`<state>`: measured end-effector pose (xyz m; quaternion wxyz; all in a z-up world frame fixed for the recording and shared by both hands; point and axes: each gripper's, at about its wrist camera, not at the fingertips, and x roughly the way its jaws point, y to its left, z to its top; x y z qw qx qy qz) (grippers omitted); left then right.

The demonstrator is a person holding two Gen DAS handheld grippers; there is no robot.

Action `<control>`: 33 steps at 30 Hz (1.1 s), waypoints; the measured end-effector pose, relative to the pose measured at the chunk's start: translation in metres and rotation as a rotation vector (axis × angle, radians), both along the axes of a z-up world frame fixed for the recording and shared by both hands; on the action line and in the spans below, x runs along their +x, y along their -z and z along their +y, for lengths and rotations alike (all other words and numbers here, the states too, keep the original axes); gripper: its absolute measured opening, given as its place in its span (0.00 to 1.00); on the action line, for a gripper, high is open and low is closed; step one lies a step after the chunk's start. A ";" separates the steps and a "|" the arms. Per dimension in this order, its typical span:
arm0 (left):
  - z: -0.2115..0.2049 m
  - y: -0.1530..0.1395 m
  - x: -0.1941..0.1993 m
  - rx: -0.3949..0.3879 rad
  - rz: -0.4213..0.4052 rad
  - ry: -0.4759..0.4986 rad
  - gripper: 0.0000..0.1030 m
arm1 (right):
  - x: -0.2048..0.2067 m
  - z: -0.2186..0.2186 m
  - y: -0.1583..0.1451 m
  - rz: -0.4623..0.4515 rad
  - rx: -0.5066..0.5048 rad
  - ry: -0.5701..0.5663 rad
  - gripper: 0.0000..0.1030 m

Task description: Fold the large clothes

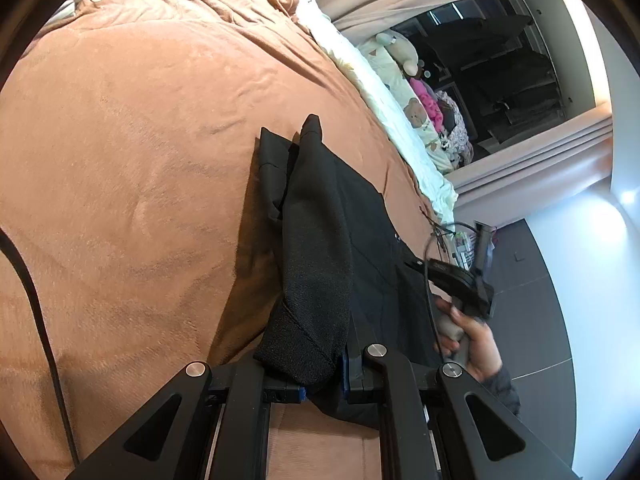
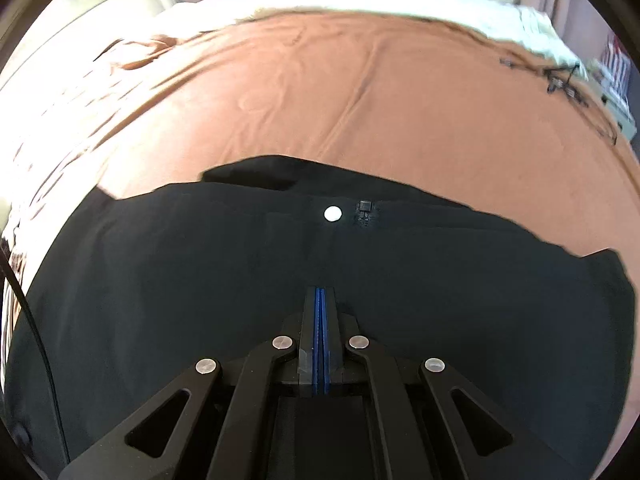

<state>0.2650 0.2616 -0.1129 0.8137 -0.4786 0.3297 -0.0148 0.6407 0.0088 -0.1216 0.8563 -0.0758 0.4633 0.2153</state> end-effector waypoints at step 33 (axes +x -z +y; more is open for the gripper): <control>-0.114 -0.125 0.076 0.285 -0.089 0.201 0.11 | -0.244 -0.206 -0.014 -0.126 0.263 -0.004 0.00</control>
